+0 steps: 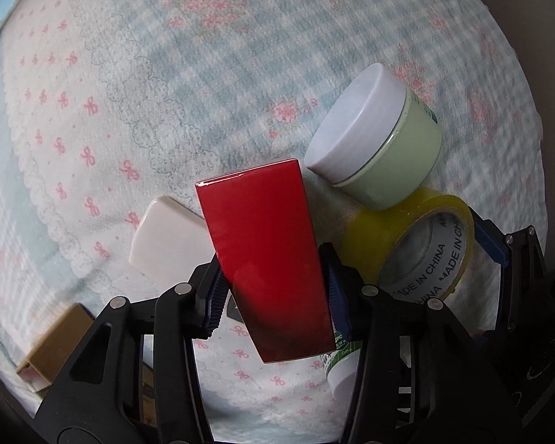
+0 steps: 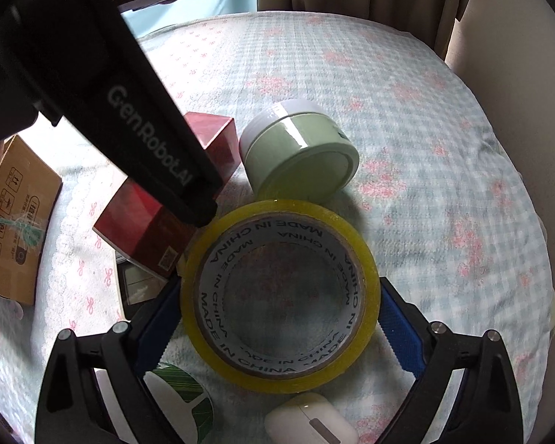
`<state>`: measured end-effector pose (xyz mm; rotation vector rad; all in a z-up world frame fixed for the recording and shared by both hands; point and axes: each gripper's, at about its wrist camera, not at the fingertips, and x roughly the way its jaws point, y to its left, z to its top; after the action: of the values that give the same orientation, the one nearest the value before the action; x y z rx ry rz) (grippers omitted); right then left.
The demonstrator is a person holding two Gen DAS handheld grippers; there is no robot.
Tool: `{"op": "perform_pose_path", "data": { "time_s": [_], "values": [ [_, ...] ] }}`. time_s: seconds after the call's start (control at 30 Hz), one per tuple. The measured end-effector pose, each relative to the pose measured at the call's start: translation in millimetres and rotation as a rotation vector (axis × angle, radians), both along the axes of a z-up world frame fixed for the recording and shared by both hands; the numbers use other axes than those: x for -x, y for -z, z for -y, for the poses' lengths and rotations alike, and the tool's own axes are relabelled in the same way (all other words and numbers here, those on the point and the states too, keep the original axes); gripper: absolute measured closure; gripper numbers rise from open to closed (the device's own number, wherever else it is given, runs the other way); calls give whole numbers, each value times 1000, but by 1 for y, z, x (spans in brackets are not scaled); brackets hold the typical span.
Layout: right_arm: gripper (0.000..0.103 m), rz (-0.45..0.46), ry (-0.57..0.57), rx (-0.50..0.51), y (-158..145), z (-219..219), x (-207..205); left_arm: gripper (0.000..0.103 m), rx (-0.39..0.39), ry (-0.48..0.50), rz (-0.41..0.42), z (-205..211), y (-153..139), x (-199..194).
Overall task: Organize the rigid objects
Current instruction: 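Grasp the red box with the left tool while the right tool grasps the yellow tape, then lower the red box and yellow tape into the cardboard box with both tools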
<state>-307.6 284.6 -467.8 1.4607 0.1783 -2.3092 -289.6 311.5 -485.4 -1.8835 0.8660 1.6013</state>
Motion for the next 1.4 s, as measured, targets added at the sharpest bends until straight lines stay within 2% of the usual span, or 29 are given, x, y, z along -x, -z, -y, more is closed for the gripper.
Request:
{"op": "perform_pose_path", "data": {
  "time_s": [0.2, 0.33, 0.6, 0.73, 0.93, 1.1, 1.4],
  "values": [
    [6, 7, 18, -1, -13, -7, -6, 61, -29, -36, 2, 18, -15, -2],
    [6, 6, 28, -5, -27, -12, -8, 61, -68, -63, -6, 29, -35, -4],
    [7, -19, 44, 4, -78, -25, -12, 61, -192, -115, -67, 58, -104, -15],
    [7, -31, 53, 18, -114, -24, -17, 61, -259, -165, -101, 76, -144, 2],
    [7, -65, 38, 30, -167, -11, -26, 61, -339, -238, -155, 139, -198, -8],
    [7, -95, -2, 38, -210, 21, -47, 61, -403, -298, -189, 203, -233, -10],
    [6, -82, -66, 112, -269, 106, -88, 61, -422, -337, -266, 326, -272, -3]
  ]
}}
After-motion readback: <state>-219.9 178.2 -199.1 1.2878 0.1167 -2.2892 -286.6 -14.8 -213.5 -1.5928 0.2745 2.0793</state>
